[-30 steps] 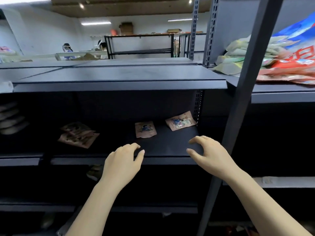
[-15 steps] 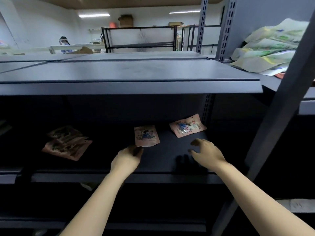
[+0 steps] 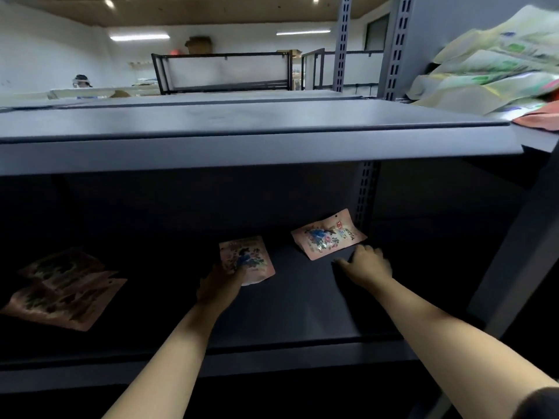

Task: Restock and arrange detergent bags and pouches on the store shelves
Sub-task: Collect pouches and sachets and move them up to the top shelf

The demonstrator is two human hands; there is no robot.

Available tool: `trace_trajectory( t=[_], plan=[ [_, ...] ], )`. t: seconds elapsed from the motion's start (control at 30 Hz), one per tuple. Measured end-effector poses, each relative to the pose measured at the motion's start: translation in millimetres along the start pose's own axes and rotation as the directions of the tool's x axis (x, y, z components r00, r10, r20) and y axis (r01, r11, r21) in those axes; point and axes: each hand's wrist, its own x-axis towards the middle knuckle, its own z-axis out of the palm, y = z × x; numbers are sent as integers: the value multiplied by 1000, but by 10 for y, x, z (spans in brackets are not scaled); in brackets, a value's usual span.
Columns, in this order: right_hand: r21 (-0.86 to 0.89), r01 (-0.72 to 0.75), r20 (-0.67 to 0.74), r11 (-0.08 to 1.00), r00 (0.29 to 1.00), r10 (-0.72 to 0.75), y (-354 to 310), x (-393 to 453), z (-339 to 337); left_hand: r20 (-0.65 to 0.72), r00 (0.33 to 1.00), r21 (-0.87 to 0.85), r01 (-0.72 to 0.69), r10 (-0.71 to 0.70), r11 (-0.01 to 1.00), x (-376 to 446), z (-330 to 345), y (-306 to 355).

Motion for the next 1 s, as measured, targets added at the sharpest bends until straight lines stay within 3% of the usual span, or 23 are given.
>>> trace_trajectory(
  t=[0.07,0.13,0.27,0.4,0.53,0.7,0.77,0.83,0.9,1.0],
  plan=[
    [65,-94,6,993,996,94,11,128,34,-34,997,33,72,-71,997,101,63,-2],
    [153,-183,26,971,983,181,-21,261,61,-5,998,12,55,-55,998,162,103,-2],
    [275,-350,116,896,937,330,-146,502,99,88,996,-204,6,12,979,286,88,15],
    [467,-371,172,803,928,329,-151,643,164,13,999,-1,39,-39,999,342,157,47],
    [468,-363,91,806,927,365,-187,693,151,-4,993,217,113,-115,970,378,214,120],
    [681,-362,60,637,894,444,-259,790,191,-17,991,172,135,-134,976,358,211,200],
    [706,-337,1,622,879,476,-277,761,202,-36,990,102,136,-133,985,355,205,219],
    [708,-289,-71,644,879,472,-339,659,177,-34,994,-108,98,-102,989,376,196,204],
    [764,-163,-166,624,885,435,-432,534,118,-61,995,-324,57,-81,944,342,170,196],
    [851,114,-324,512,882,341,-621,321,-89,-143,988,-562,-37,-52,827,258,130,209]
  ],
)
